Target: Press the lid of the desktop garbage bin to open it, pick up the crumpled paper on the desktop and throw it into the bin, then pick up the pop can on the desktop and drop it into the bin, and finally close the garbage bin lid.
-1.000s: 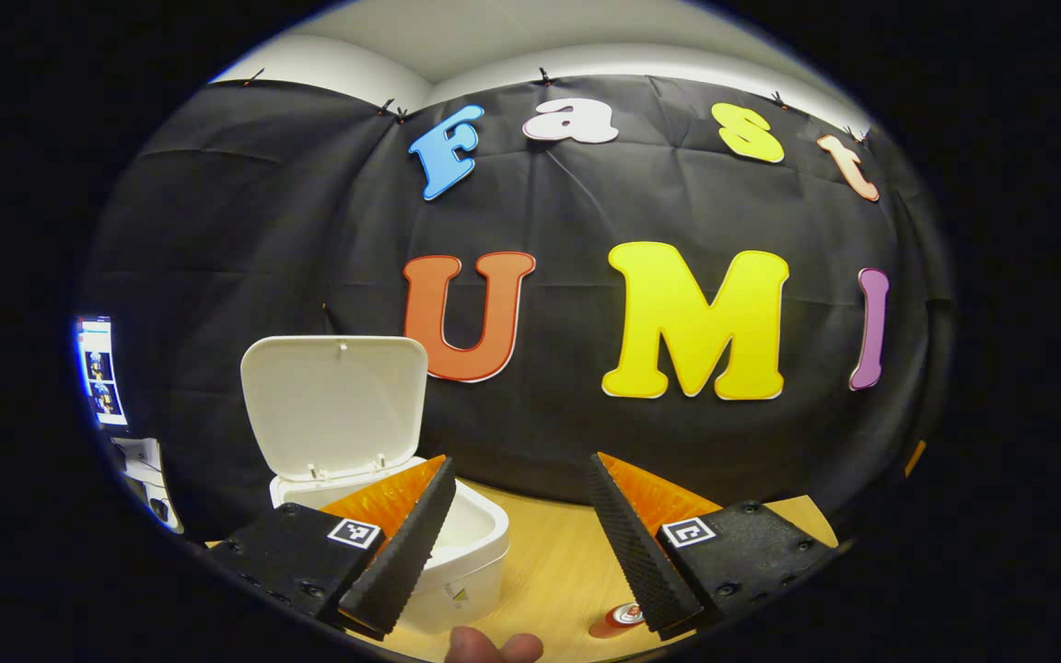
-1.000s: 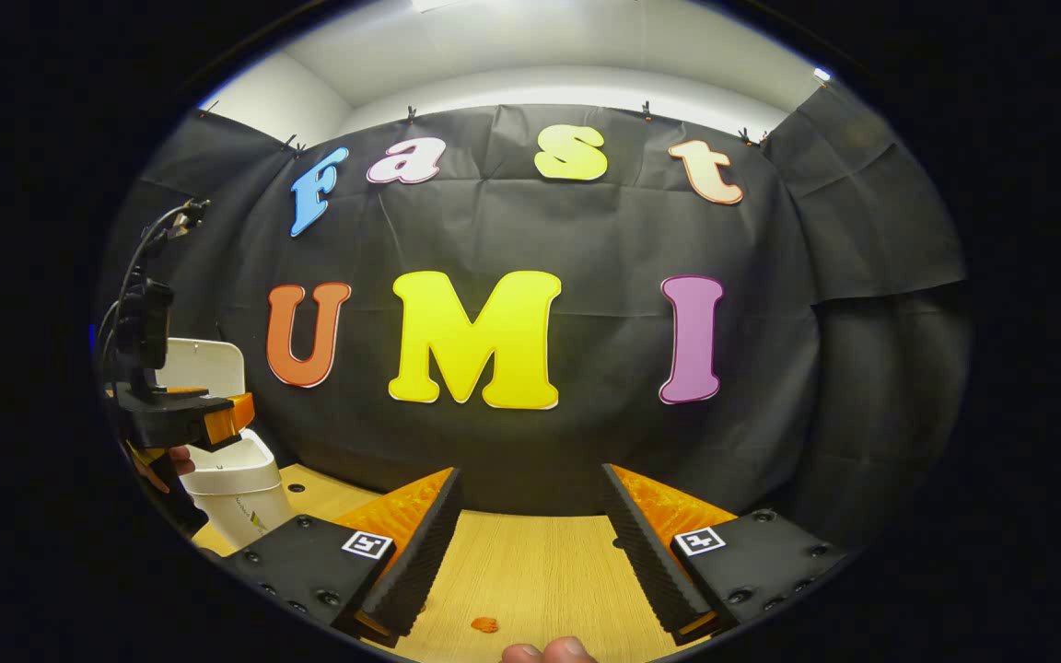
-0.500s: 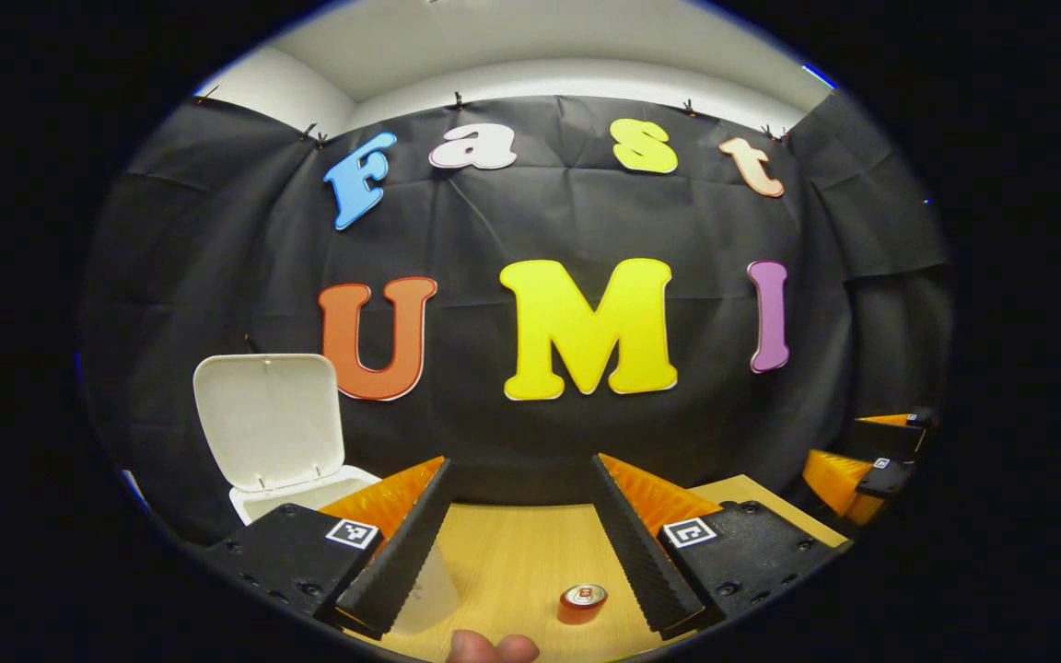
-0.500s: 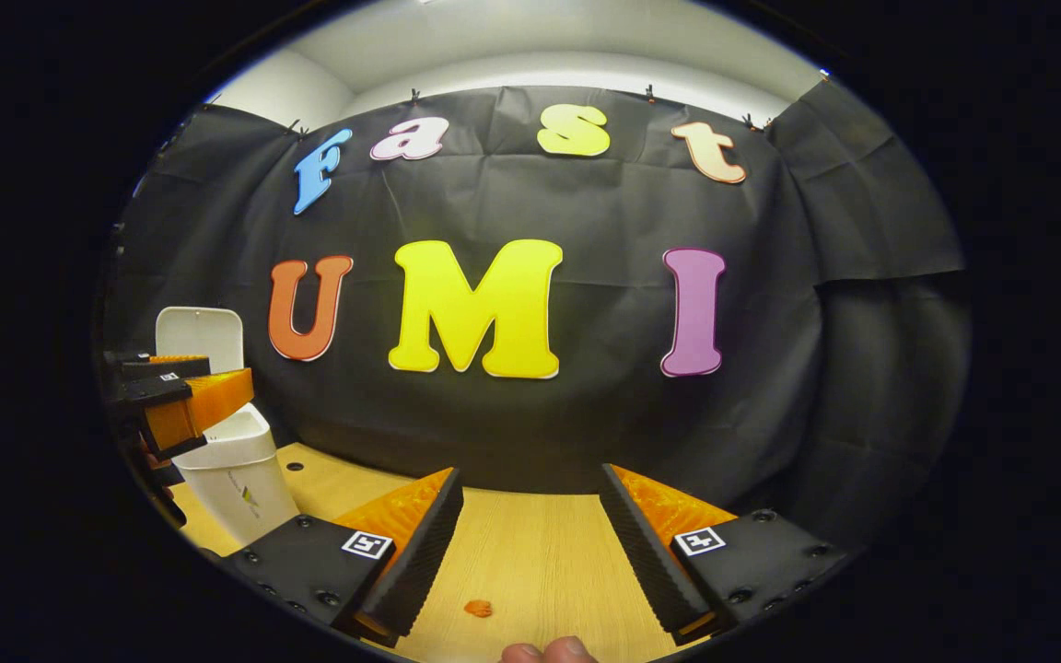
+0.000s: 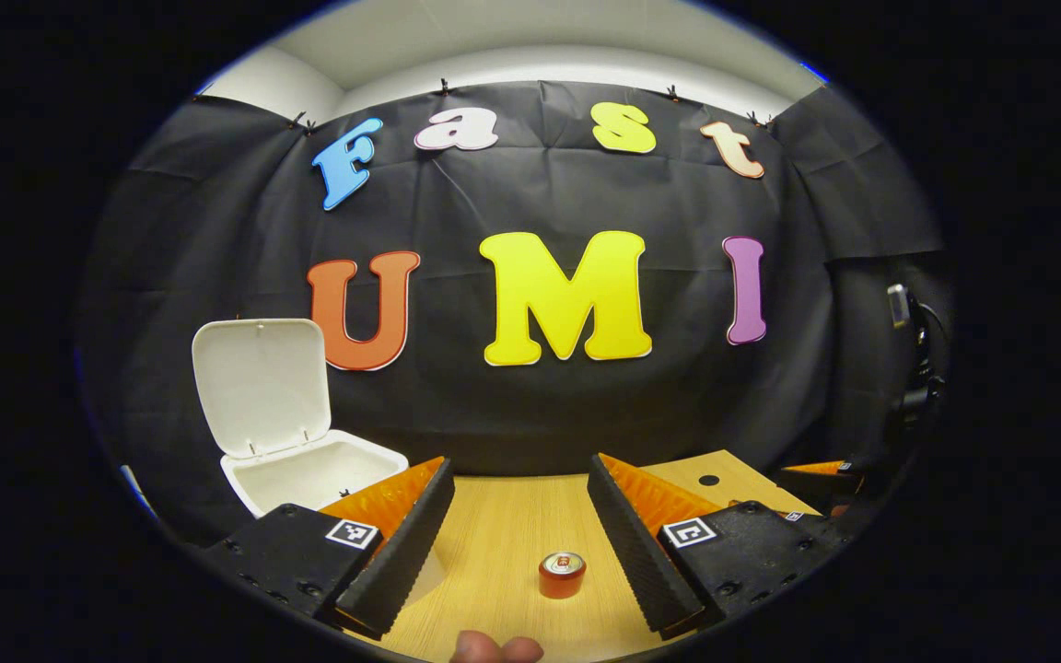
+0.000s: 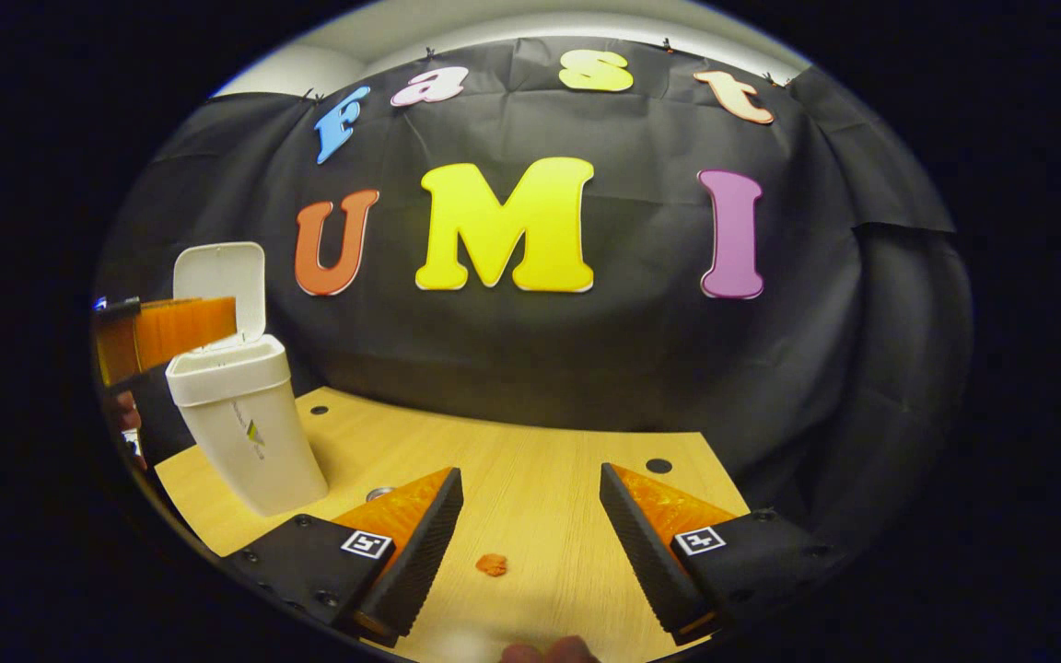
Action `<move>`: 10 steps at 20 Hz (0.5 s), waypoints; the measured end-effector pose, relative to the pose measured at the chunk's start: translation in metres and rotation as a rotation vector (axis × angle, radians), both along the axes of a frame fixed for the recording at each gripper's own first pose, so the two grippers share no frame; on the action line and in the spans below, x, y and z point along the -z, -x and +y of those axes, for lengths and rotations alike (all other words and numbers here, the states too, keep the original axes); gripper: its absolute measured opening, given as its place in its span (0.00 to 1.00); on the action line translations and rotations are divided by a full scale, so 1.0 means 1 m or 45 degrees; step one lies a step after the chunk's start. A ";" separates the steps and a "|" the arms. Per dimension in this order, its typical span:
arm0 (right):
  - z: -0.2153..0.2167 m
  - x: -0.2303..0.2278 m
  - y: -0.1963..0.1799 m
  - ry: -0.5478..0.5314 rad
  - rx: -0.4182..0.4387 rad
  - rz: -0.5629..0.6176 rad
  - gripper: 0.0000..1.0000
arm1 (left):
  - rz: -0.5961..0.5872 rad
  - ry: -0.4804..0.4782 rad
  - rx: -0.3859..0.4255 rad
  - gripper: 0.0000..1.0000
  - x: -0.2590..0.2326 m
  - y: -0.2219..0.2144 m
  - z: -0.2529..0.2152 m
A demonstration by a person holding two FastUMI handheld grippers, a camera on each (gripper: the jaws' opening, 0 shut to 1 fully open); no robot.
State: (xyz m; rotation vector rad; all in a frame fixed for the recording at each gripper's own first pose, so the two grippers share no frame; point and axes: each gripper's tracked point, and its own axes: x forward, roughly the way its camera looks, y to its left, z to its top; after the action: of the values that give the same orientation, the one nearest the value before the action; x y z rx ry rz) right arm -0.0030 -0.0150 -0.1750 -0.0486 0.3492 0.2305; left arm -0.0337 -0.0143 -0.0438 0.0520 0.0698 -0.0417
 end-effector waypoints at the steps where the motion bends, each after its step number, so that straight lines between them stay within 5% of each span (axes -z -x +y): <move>1: 0.002 0.014 0.001 0.005 -0.020 0.033 0.95 | -0.004 0.002 0.007 0.96 -0.002 0.002 -0.001; 10: 0.025 0.122 -0.001 0.082 -0.188 0.291 0.94 | 0.013 -0.045 -0.076 0.96 -0.008 0.012 0.019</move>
State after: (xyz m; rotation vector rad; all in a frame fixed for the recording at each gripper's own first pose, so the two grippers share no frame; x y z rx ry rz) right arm -0.0018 0.0097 -0.2973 -0.1122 0.5820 0.3726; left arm -0.0454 0.0042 -0.0359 0.0849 0.0821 0.0187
